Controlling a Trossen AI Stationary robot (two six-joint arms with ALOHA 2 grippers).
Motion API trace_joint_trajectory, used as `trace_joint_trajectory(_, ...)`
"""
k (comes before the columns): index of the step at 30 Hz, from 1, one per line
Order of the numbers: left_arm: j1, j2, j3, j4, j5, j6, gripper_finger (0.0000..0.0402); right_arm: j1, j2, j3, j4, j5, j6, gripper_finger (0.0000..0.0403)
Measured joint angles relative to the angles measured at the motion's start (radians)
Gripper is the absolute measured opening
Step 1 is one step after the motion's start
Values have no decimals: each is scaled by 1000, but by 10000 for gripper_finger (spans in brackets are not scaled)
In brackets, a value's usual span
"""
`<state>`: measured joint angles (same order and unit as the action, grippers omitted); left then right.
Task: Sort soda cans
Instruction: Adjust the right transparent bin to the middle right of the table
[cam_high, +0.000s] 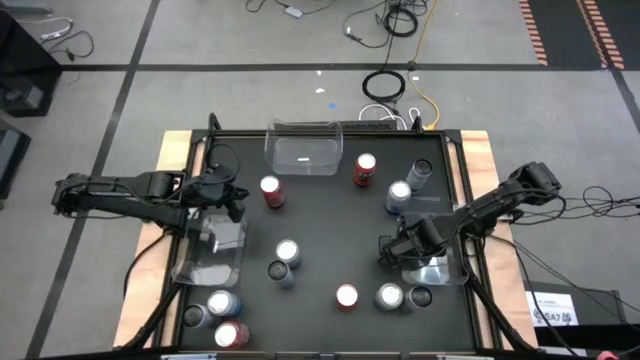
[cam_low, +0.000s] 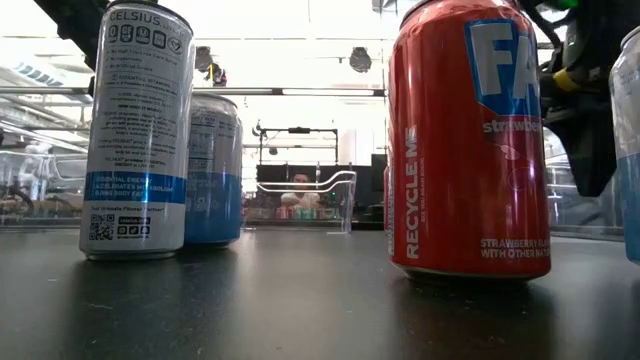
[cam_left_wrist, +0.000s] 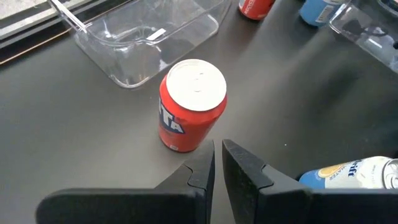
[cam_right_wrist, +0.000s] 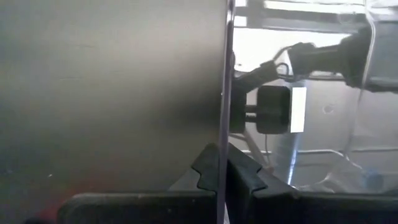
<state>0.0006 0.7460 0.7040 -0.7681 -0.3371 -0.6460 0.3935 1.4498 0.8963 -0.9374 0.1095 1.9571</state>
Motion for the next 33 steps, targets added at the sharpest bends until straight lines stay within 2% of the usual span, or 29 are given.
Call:
trace_joint_trajectory(20,0,0,0,1,-1,-1,42,-102,0,0,87,28,-127,0)
trace_joint_trajectory(33,0,0,0,1,-1,-1,42,-124,14,15,149,51,-66,0)
